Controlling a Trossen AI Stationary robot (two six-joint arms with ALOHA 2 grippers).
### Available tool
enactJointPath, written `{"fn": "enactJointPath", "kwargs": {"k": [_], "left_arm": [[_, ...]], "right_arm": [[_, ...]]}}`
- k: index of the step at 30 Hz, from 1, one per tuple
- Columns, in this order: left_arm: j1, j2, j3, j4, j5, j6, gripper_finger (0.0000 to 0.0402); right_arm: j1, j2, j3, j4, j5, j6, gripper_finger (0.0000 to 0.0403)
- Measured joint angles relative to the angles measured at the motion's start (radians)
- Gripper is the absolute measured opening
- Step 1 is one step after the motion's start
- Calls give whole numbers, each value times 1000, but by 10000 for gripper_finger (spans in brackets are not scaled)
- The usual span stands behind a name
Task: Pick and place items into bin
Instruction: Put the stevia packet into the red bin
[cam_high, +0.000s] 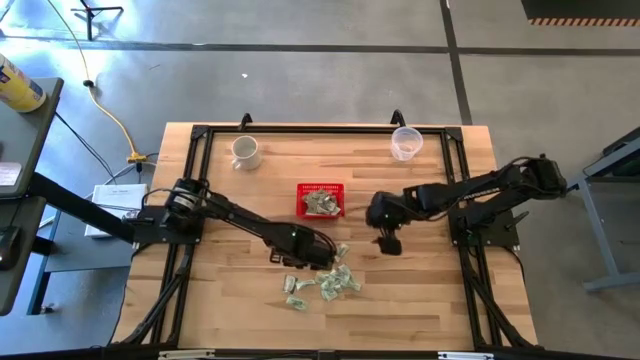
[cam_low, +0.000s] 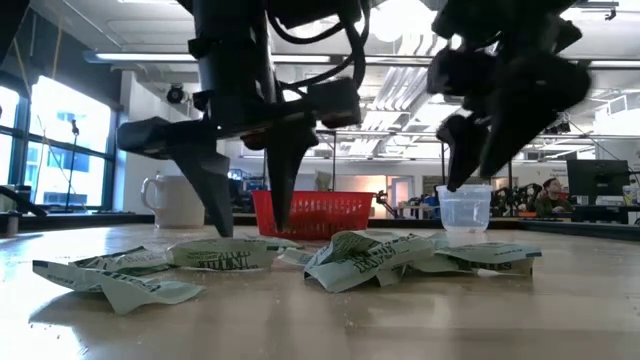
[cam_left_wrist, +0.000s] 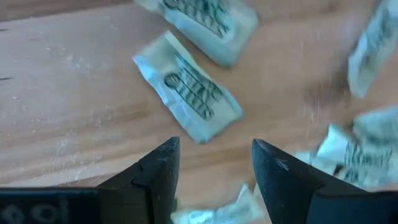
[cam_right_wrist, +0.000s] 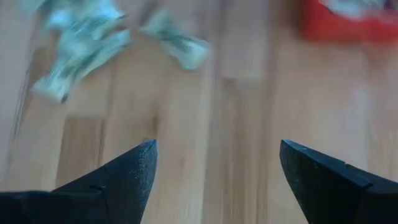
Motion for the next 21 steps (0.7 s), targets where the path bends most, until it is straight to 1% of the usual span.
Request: {"fn": "enactJointPath", "kwargs": {"k": [3,7,10,13,17,19,21], "left_arm": [[0,-2,0,-2,33,55,231],[0,-7,0,-7,49,141,231],[-5,-49,-1,-56,10,162,231],[-23,-109,-1,-144,-76,184,231],[-51,-185,0,-267,-174,227,231],[-56,-204,-2,-304,-198,250,231],[-64,-226,-35,-342,-202,270,231]], "right_arm": [[48,28,0,90,-1,-159,327],[100,84,0,277,1,-254,327],[110,125,0,352,7,-268,327],[109,168,0,393,-5,-268,327],[110,225,0,474,-12,-313,327],[110,256,0,517,-21,-322,327],[110,282,0,576,-28,-322,327]]}}
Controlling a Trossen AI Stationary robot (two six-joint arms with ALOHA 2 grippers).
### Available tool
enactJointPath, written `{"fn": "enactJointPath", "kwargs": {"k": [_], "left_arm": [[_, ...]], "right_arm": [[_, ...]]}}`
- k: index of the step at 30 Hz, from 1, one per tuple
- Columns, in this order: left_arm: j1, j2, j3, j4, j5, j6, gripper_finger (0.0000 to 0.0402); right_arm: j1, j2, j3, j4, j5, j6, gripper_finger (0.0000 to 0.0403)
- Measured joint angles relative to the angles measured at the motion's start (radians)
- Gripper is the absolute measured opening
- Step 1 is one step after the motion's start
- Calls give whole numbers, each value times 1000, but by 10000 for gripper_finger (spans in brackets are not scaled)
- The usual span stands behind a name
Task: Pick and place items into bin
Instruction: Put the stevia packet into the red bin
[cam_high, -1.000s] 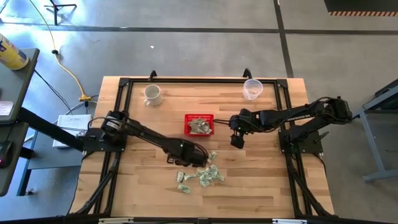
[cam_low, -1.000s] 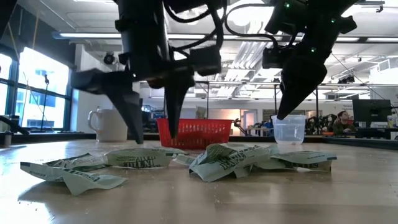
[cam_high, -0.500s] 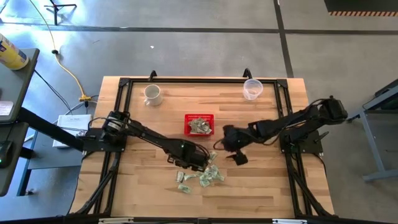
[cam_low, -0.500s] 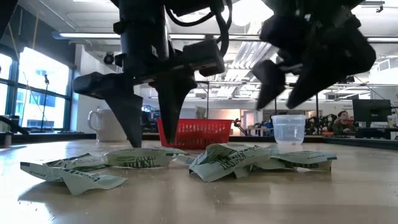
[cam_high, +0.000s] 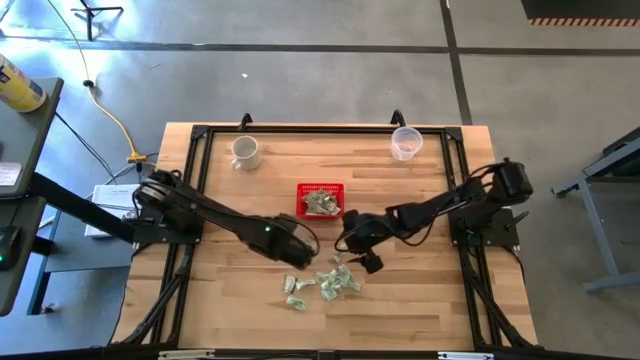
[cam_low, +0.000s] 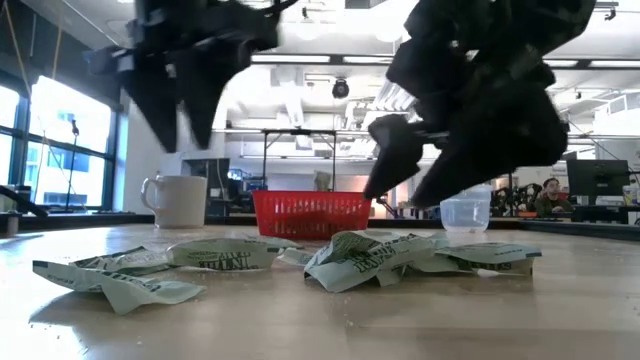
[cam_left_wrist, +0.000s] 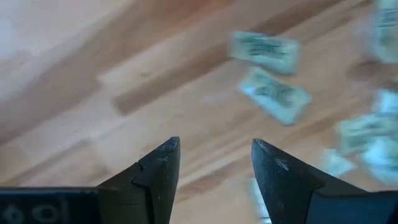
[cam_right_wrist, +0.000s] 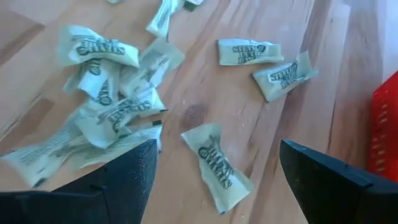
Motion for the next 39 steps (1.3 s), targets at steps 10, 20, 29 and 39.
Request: {"fn": "enactJointPath", "kwargs": {"k": [10,20,29,39], "left_arm": [[-24,-215,-315,179,8,-43,231],[-20,-359,-483,310,-15,52,231],[-20,-365,-488,421,-15,86,231],[-21,-335,-488,679,-15,70,231]], "right_arm": [[-34,108,1,40,6,21,324],[-41,147,3,42,6,21,227],[-66,141,4,29,25,105,59],[-173,-25,186,-127,182,118,18]]}}
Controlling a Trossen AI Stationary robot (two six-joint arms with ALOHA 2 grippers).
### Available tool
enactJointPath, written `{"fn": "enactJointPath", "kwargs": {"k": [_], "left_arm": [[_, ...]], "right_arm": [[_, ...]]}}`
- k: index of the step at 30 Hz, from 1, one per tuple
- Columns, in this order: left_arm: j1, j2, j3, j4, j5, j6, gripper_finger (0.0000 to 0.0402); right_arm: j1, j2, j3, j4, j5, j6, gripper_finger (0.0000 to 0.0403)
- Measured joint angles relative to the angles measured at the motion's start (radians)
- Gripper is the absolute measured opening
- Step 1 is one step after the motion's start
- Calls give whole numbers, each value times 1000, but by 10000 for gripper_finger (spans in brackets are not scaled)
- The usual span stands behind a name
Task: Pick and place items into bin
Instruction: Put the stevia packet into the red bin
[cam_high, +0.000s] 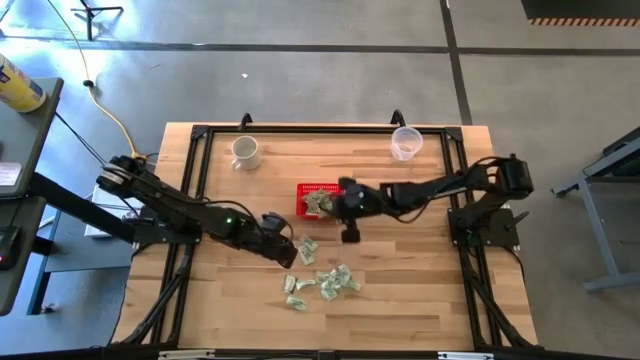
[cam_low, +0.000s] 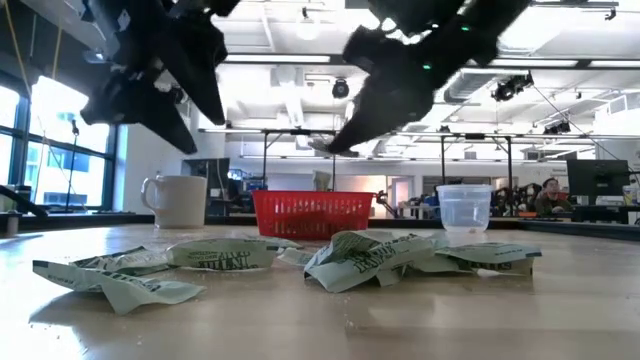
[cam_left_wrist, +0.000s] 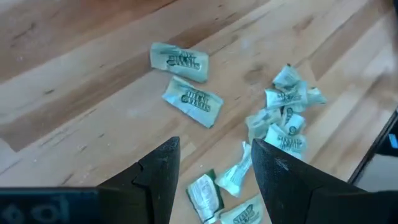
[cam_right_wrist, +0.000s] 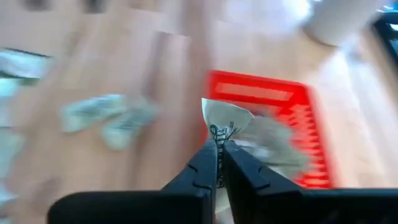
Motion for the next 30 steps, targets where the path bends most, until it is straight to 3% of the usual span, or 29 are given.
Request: {"fn": "enactJointPath", "kwargs": {"k": [4,7,15,20,25,30], "left_arm": [[0,67,-1,17,9,-97,233],[0,122,-1,69,22,-171,238],[1,232,1,189,23,-386,277],[0,252,0,215,45,-401,297],[0,237,1,263,38,-385,289],[0,238,1,265,43,-384,265]], "right_arm": [[-79,29,89,-112,1,-6,5],[-128,82,142,-235,-26,71,27],[-149,107,170,-259,-31,176,182],[-113,62,172,-274,41,154,257],[-115,86,171,-293,49,136,246],[-131,130,171,-235,54,136,166]]}}
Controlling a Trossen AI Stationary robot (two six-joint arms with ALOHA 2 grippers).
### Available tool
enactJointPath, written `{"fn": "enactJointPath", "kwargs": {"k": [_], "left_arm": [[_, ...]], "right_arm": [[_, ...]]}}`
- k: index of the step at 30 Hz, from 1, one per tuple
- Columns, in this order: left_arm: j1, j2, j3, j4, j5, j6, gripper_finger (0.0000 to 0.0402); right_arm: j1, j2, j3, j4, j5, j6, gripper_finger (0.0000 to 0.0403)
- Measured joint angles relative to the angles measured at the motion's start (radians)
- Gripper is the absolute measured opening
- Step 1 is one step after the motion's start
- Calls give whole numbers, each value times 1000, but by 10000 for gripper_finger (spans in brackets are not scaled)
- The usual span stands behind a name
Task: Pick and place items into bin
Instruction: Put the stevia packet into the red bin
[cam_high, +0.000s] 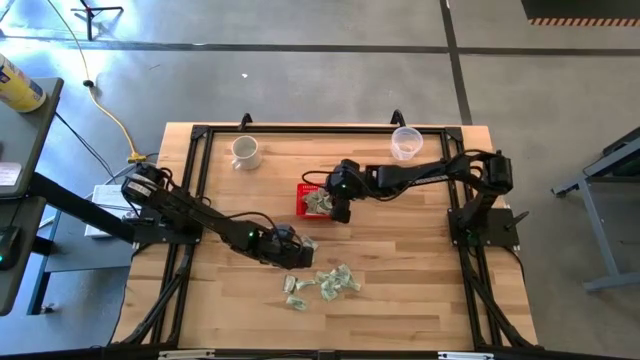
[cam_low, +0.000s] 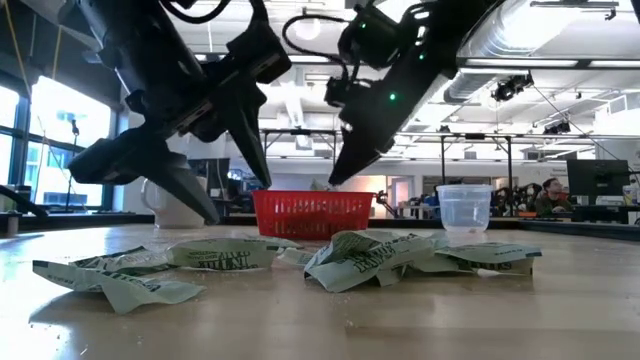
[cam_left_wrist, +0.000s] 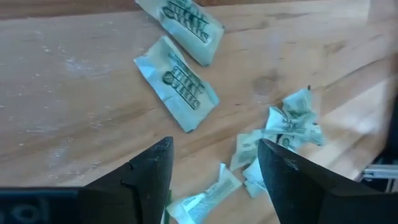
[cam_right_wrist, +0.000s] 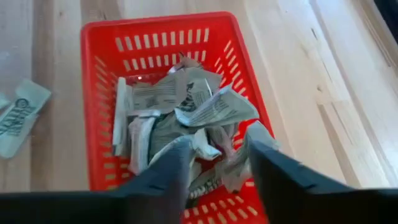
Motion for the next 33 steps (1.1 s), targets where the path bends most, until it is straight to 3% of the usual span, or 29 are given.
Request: {"fn": "enactJointPath", "kwargs": {"k": [5,7,10,13,17,22,27,33], "left_arm": [[0,0,0,5,26,49,242],[0,0,0,8,33,67,234],[0,0,0,46,32,126,223],[-5,-22,0,88,-2,181,209],[-7,-56,0,36,-84,187,187],[-6,-84,0,-6,-111,215,165],[-8,-87,0,-11,-101,211,154],[-9,-87,0,-30,-96,208,156]], "right_arm": [[-4,4,0,35,-19,1,34],[-2,4,0,39,-23,-5,11],[-2,4,0,65,-45,10,24],[-4,4,0,79,-79,25,12],[-7,15,1,125,-76,26,8],[-16,93,-1,173,-116,72,2],[-15,117,0,193,-36,100,3],[-16,87,24,153,-14,89,4]]}}
